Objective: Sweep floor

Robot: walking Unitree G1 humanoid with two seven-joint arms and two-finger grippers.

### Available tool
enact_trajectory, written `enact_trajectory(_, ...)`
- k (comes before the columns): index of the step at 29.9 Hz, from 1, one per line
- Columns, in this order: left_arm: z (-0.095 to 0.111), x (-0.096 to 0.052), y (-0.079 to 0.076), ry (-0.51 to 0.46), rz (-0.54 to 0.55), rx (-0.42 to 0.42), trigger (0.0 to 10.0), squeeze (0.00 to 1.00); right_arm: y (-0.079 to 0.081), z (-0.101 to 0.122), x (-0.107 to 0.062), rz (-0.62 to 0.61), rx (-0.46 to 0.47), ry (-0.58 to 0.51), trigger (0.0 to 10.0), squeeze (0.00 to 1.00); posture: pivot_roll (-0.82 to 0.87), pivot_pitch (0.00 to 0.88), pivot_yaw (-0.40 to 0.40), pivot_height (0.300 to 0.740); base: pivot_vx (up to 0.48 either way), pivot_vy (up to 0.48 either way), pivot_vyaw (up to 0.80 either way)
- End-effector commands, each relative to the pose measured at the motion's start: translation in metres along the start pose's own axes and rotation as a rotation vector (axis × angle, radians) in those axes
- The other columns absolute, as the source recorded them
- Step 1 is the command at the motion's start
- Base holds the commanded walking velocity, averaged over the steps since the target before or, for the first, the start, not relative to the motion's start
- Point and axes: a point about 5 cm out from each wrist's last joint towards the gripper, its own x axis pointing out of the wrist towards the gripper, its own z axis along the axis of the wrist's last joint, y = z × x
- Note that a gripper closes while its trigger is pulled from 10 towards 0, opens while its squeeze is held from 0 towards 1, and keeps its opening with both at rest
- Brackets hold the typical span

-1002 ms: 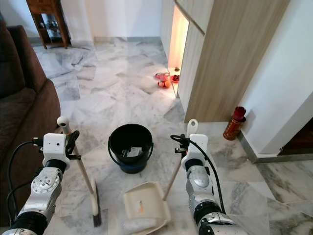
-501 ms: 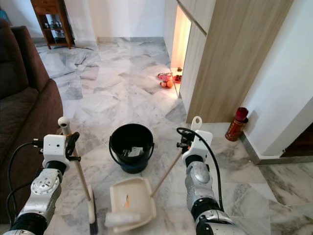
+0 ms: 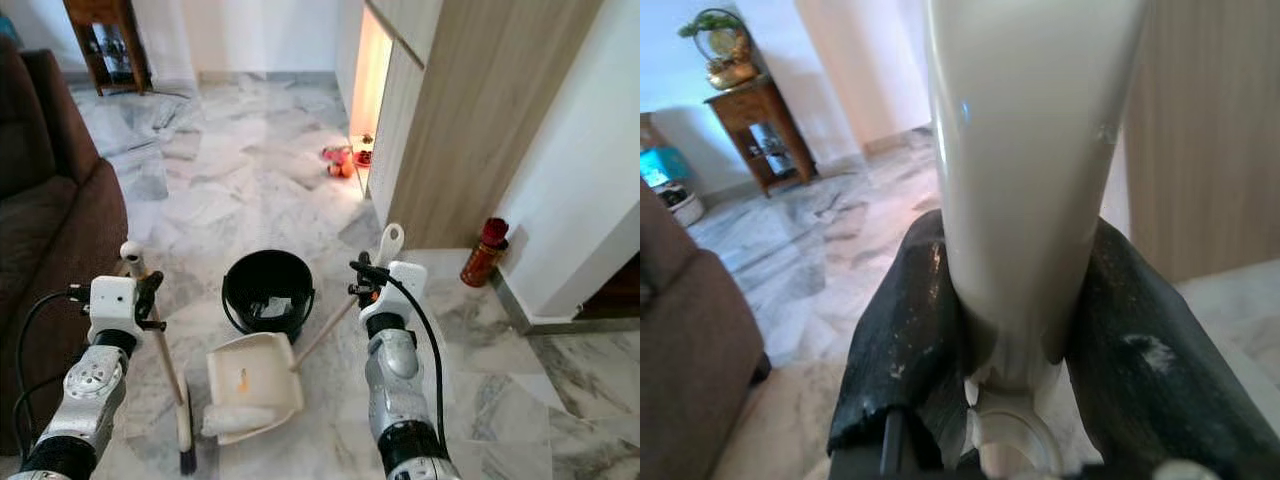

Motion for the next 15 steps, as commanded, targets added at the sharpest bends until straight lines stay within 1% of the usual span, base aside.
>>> enact_trajectory(1,0.008,0.003,0.001,-0.043,-0.009,0.014,10.0,0.00,0.006,0.019,0.003,0.021,0.001,-0.073,10.0,0.00,0.12,0.000,-0.018,0.740,0.000,0.000,0.00)
enact_trajectory(5,0.008,0.003,0.001,-0.041,-0.011,0.015,10.0,0.00,0.009,0.035,-0.004,0.031,-0.039,-0.112,10.0,0.00,0.11,0.000,-0.016,0.740,0.000,0.000,0.00)
enact_trajectory(6,0.008,0.003,0.002,-0.041,-0.012,0.015,10.0,0.00,0.012,0.043,-0.006,0.043,-0.052,-0.134,10.0,0.00,0.11,0.000,-0.016,0.740,0.000,0.000,0.00)
enact_trajectory(7,0.008,0.003,0.002,-0.041,-0.012,0.015,10.0,0.00,0.013,0.045,-0.007,0.047,-0.052,-0.141,10.0,0.00,0.11,0.000,-0.016,0.740,0.000,0.000,0.00)
enact_trajectory(8,0.008,0.003,0.002,-0.041,-0.012,0.015,10.0,0.00,0.014,0.046,-0.007,0.048,-0.052,-0.144,10.0,0.00,0.11,0.000,-0.016,0.740,0.000,0.000,0.00)
enact_trajectory(9,0.008,0.003,0.002,-0.041,-0.013,0.014,10.0,0.00,0.017,0.052,-0.010,0.052,-0.058,-0.149,10.0,0.00,0.12,0.000,-0.016,0.740,0.000,0.000,0.00)
enact_trajectory(10,0.008,0.003,0.002,-0.041,-0.013,0.014,10.0,0.00,0.017,0.052,-0.010,0.052,-0.058,-0.149,10.0,0.00,0.12,0.000,-0.016,0.740,0.000,0.000,0.00)
enact_trajectory(12,0.008,0.003,0.002,-0.042,-0.015,0.015,10.0,0.00,0.022,0.062,-0.018,0.063,-0.062,-0.150,10.0,0.00,0.12,0.000,-0.017,0.740,0.000,0.000,0.00)
enact_trajectory(15,0.008,0.002,0.002,-0.042,-0.015,0.015,10.0,0.00,0.025,0.068,-0.025,0.071,-0.071,-0.141,10.0,0.00,0.12,0.000,-0.018,0.740,0.000,0.000,0.00)
